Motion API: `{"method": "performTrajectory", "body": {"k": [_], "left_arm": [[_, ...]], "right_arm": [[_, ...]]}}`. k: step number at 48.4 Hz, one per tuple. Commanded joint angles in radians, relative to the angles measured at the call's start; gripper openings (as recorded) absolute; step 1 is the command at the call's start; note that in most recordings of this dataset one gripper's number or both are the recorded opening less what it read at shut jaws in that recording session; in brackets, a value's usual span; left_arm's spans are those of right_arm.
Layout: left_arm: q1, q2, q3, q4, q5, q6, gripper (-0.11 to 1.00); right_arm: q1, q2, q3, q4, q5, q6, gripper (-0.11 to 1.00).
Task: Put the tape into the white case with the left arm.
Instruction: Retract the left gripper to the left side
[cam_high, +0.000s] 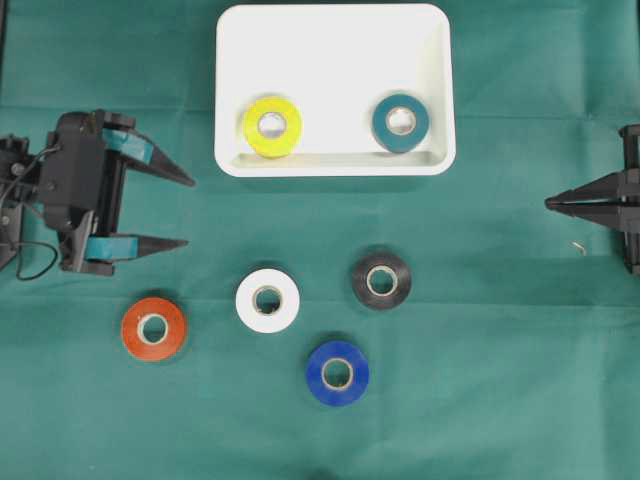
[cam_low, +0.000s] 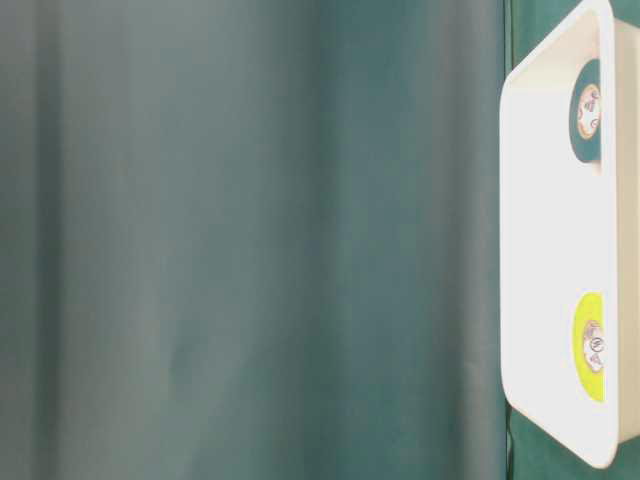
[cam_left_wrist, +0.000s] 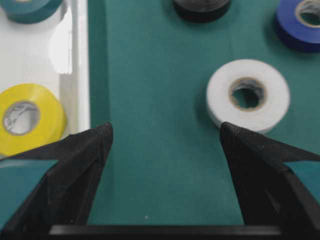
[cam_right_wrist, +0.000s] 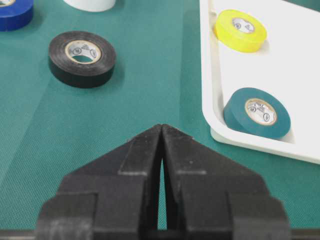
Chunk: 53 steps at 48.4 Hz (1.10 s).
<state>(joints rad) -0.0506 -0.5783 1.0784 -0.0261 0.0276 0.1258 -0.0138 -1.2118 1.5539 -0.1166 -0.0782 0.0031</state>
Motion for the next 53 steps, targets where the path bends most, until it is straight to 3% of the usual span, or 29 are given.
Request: {"method": "performTrajectory", "body": {"k": [1,16,53], "left_arm": [[-0.015,-0.021,0.000,-0.003,-0.008,-0.002,0.87],[-0.017,-0.063,0.049,-0.003,-0.009,-0.002,0.87],[-0.017,-0.078,0.052,-0.003,-0.009,-0.003,0.87]], "right_arm": [[-0.002,0.005,-0.012,-0.002,-0.011,0.002,-0.09],[0.000,0.006,-0.011,-0.002,-0.011,0.002,-0.09],[0.000,0.005,-0.011,-0.002,-0.011,0.002,-0.09]]}}
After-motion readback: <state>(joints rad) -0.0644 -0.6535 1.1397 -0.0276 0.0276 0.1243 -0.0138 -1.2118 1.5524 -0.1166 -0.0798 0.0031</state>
